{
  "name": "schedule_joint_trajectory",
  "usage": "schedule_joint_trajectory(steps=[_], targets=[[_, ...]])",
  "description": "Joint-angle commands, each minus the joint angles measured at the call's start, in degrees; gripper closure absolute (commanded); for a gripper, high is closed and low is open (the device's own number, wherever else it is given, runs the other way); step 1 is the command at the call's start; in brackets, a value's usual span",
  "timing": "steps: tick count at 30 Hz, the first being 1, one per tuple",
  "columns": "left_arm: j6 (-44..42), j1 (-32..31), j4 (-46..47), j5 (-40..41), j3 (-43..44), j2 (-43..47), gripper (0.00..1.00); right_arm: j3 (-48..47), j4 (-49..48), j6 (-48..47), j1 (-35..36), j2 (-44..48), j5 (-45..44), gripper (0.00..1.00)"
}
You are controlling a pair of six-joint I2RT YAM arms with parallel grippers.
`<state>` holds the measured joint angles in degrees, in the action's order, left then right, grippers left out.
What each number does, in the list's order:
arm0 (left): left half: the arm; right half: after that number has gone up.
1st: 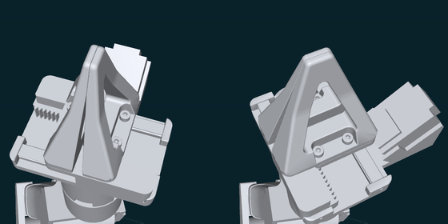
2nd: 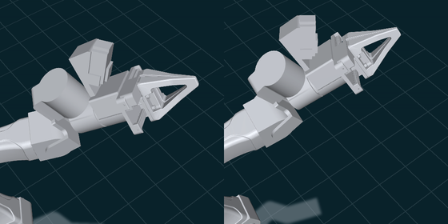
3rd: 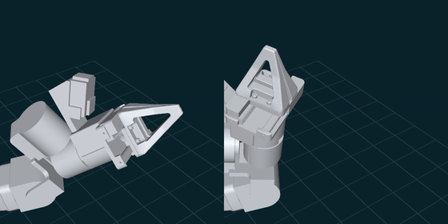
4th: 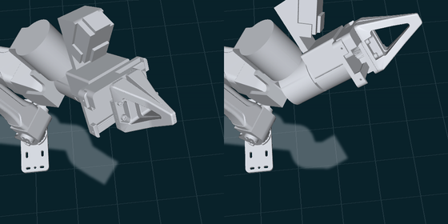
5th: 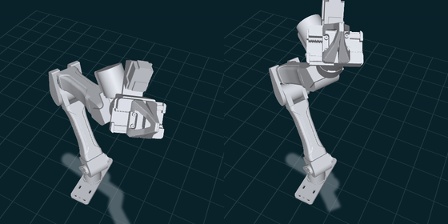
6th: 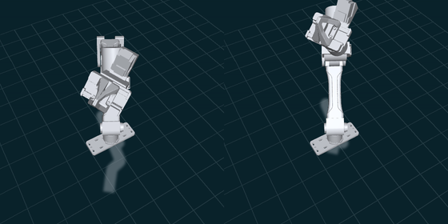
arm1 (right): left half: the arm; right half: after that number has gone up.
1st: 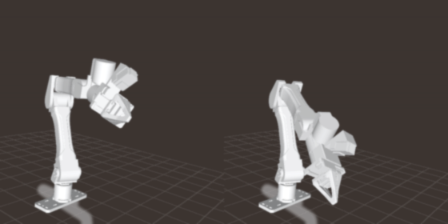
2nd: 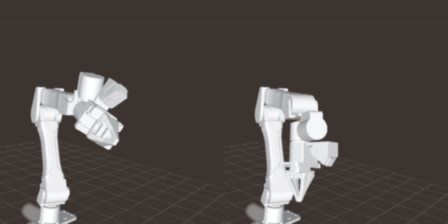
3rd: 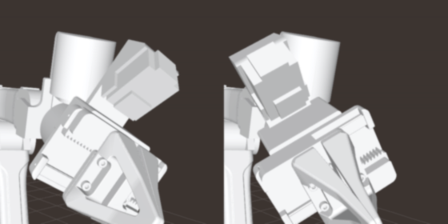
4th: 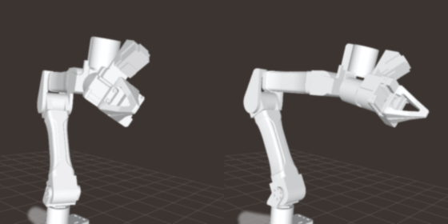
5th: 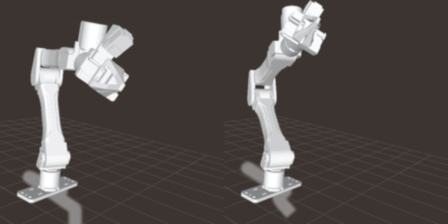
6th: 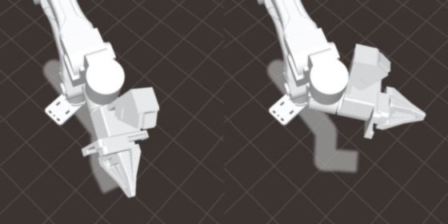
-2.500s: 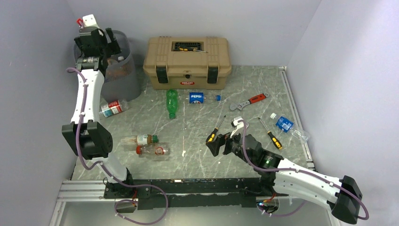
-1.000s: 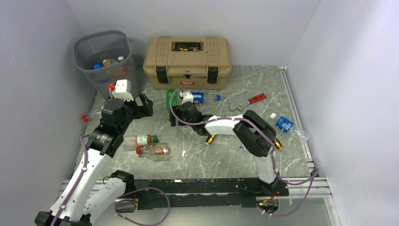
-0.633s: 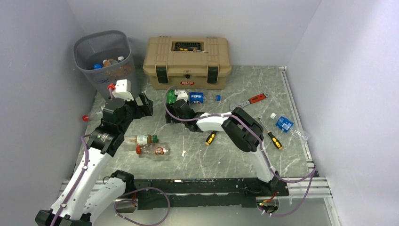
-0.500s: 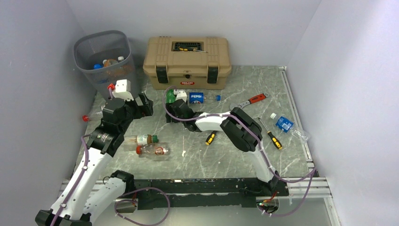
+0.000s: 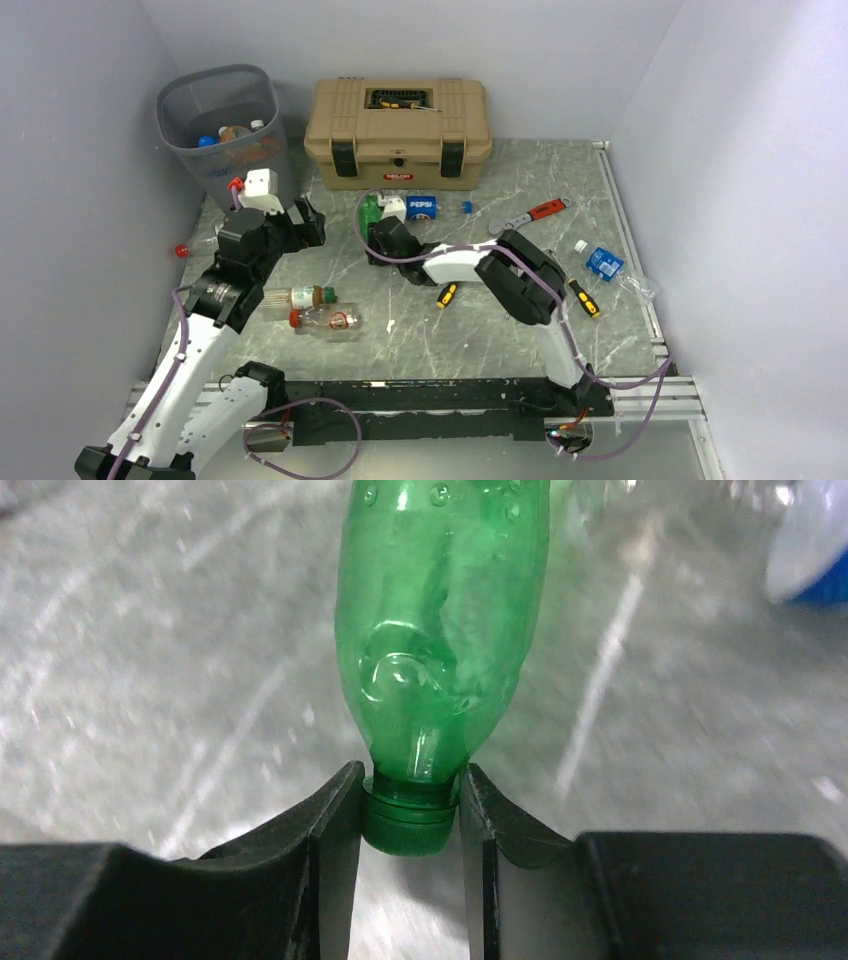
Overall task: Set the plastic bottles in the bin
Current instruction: Pick up the plastic bottle at the center of the board.
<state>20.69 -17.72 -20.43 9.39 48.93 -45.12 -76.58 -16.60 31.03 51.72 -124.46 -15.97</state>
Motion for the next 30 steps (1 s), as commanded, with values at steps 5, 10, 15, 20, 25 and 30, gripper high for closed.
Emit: schedule_joint_trajectory(steps=[5, 10, 15, 20, 25, 30], targets=[[-0.4, -0.2, 3.4, 3.1, -0.8, 4.5, 0.03, 18.8, 4.5, -7.7, 2.5, 27.8, 6.3, 1.0], [-2.8, -0.2, 7.1, -3.1, -2.2, 5.9, 0.01, 29.7, 11.7, -14.3, 6.0, 42.7, 11.3, 1.0], [-9.6, -1.6, 10.3, -23.3, -0.6, 3.7, 0.01, 27.9, 28.9, -24.6, 13.7, 53.5, 5.7, 1.0], [-13.9, -2.5, 18.1, -47.0, -0.5, 4.3, 0.01, 18.9, 49.4, -26.3, 16.4, 58.2, 2.5, 1.0], [-28.5, -4.8, 11.8, -60.0, 1.2, 2.8, 0.0, 12.1, 61.4, -24.2, 16.3, 62.5, 4.0, 1.0], [-51.8, -9.8, -4.4, -57.4, 5.4, -1.9, 0.01, 8.4, 66.8, -26.5, 15.9, 62.5, 4.9, 1.0]])
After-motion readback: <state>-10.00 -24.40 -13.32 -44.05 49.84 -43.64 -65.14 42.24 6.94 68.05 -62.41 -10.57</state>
